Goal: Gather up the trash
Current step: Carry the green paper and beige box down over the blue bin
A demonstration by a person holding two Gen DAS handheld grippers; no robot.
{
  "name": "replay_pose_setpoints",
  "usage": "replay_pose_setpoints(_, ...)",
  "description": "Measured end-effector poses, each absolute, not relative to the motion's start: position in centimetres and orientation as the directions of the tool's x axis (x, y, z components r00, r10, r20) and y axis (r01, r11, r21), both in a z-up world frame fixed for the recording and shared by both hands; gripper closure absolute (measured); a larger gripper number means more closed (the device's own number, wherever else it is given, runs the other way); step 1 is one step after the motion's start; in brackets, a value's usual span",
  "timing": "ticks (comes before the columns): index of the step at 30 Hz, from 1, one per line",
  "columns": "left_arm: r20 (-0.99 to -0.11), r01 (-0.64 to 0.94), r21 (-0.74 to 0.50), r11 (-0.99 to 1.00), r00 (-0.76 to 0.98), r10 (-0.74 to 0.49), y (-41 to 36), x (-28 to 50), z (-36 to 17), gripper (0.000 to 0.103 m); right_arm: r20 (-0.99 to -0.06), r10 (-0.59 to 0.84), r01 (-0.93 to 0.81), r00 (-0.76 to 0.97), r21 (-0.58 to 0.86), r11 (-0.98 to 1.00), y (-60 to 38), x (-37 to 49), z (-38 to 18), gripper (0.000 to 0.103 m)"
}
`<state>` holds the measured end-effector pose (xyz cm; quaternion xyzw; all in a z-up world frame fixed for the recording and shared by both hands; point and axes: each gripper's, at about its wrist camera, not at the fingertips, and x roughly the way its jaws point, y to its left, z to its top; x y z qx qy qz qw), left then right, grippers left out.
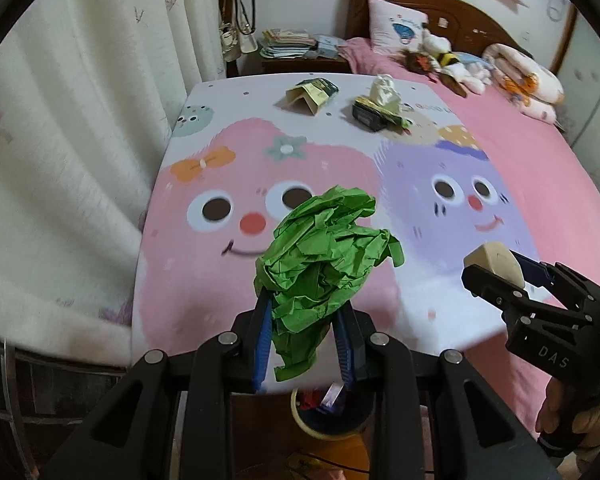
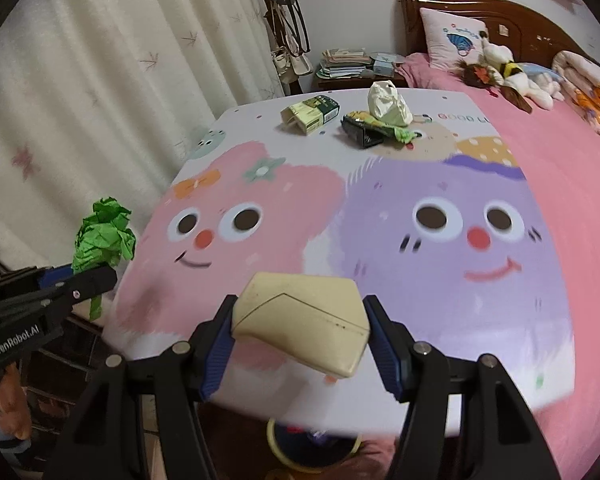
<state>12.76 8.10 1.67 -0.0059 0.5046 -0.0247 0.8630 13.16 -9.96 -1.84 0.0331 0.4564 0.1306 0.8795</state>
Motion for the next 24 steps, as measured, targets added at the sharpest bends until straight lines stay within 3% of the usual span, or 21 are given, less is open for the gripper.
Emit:
replay_pose_setpoints(15, -0.914, 0.130, -0.075, 0.989, 0.388, -0.120, 10.4, 2.1, -2.6, 0.077, -0.879, 0.201, -0.150, 0.432, 0.150, 0.977, -6.4, 1.0, -5.7, 0.041)
replay_pose_setpoints(24, -0.952, 0.121, -0.129, 0.984, 0.262, -0.157, 8.9, 0.1, -10.2, 0.077, -0.935, 0.171, -0.084, 0.311, 0.152, 0.985, -7.0, -1.1, -13.1, 0.041)
